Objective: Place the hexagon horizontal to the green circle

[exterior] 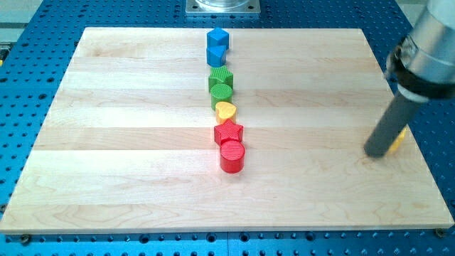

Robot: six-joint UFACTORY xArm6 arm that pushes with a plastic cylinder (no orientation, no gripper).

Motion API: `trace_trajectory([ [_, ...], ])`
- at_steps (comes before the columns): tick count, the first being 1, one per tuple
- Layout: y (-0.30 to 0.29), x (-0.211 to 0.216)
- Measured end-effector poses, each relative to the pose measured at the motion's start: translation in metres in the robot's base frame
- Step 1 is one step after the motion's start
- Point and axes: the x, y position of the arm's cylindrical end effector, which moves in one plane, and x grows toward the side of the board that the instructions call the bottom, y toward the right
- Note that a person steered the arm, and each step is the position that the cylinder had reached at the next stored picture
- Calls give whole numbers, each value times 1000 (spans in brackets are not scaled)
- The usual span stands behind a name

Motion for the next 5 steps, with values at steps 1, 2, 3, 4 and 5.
trace_trajectory([
  [1, -24, 20],
  [2, -18, 58],
  [3, 29, 56],
  [4, 20, 15],
  [5, -15, -14],
])
